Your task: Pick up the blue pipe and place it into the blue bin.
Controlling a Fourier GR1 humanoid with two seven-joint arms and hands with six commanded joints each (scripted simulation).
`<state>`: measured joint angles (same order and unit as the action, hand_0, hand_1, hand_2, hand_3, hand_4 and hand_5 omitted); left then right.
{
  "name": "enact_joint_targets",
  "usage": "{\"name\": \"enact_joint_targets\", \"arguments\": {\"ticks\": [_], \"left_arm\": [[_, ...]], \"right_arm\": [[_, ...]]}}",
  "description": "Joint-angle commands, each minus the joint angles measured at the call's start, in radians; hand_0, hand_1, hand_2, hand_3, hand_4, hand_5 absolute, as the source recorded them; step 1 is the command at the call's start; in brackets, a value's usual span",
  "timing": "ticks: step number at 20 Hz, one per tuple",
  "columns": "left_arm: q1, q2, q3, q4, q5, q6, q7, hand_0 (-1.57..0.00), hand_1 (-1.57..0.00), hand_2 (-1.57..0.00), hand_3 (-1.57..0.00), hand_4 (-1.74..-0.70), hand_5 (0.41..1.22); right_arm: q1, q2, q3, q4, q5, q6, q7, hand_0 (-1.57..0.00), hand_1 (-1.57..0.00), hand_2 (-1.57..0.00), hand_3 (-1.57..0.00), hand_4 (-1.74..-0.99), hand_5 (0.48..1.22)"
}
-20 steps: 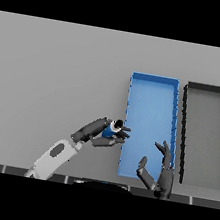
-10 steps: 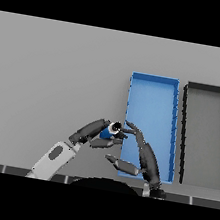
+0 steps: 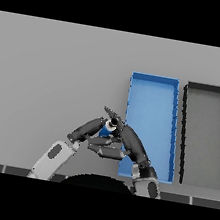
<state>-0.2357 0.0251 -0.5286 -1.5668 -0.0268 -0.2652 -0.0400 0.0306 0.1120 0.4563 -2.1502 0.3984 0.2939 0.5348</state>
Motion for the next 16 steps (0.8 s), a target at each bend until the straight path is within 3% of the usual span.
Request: {"name": "enact_joint_targets", "arguments": {"ticks": [1, 4, 6, 7, 8, 9, 11, 12, 14, 16], "left_arm": [[0.004, 0.001, 0.007, 0.006, 0.006, -0.007, -0.01, -1.57, -1.57, -1.57, -1.57, -1.47, 1.221], [0.007, -0.005, 0.007, -0.002, 0.014, -0.031, -0.022, -1.57, -1.57, -1.57, -1.57, -1.45, 1.221], [0.01, -0.005, 0.017, -0.011, 0.016, -0.033, -0.014, -1.57, -1.57, -1.57, -1.57, -1.46, 1.221], [0.013, -0.006, 0.018, -0.002, 0.004, -0.027, 0.004, -1.57, -1.57, -1.57, -1.57, -1.51, 1.221], [0.016, -0.012, 0.024, -0.007, 0.012, -0.022, 0.016, -1.57, -1.57, -1.54, -1.3, -1.56, 1.221], [0.023, -0.014, 0.02, -0.005, 0.017, -0.029, 0.029, -1.57, -1.57, -1.53, -1.14, -1.6, 1.221], [0.014, -0.017, 0.021, -0.008, 0.013, -0.028, 0.016, -1.57, -1.57, -1.54, -1.21, -1.65, 1.221], [0.017, -0.022, 0.019, 0.002, 0.007, -0.029, 0.0, -1.57, -1.57, -1.55, -1.23, -1.67, 1.221], [0.011, -0.02, 0.031, 0.006, 0.011, -0.032, -0.01, -1.57, -1.57, -1.56, -1.31, -1.69, 1.221], [0.015, -0.019, 0.03, 0.005, 0.0, -0.038, -0.007, -1.57, -1.57, -1.56, -1.32, -1.71, 1.221]], "right_arm": [[-0.027, 0.014, -0.002, 0.018, -0.008, 0.005, 0.006, 0.0, 0.0, 0.0, 0.0, -1.194, 0.514], [-0.09, 0.029, -0.027, 0.042, -0.04, 0.032, 0.02, 0.0, -0.01, -0.02, 0.0, -1.214, 0.511], [-0.14, 0.043, -0.044, 0.05, -0.06, 0.043, 0.034, -0.02, -0.11, -0.13, -0.05, -1.222, 0.517], [-0.17, 0.046, -0.063, 0.06, -0.07, 0.049, 0.043, -0.17, -0.24, -0.25, -0.14, -1.255, 0.519], [-0.182, 0.046, -0.07, 0.059, -0.083, 0.057, 0.047, -0.4, -0.44, -0.43, -0.31, -1.303, 0.52], [-0.184, 0.041, -0.068, 0.064, -0.078, 0.061, 0.041, -0.63, -0.65, -0.66, -0.5, -1.383, 0.523], [-0.204, 0.05, -0.066, 0.07, -0.078, 0.059, 0.045, -0.97, -0.98, -0.99, -0.79, -1.496, 0.555], [-0.203, 0.062, -0.073, 0.073, -0.095, 0.055, 0.043, -1.09, -1.1, -1.1, -0.9, -1.537, 0.6], [-0.212, 0.1, -0.066, 0.094, -0.096, 0.032, 0.019, -1.26, -1.27, -1.27, -1.14, -1.495, 0.781], [-0.192, 0.09, -0.068, 0.096, -0.085, 0.033, -0.034, -1.37, -1.38, -1.38, -1.29, -1.475, 0.94]]}}
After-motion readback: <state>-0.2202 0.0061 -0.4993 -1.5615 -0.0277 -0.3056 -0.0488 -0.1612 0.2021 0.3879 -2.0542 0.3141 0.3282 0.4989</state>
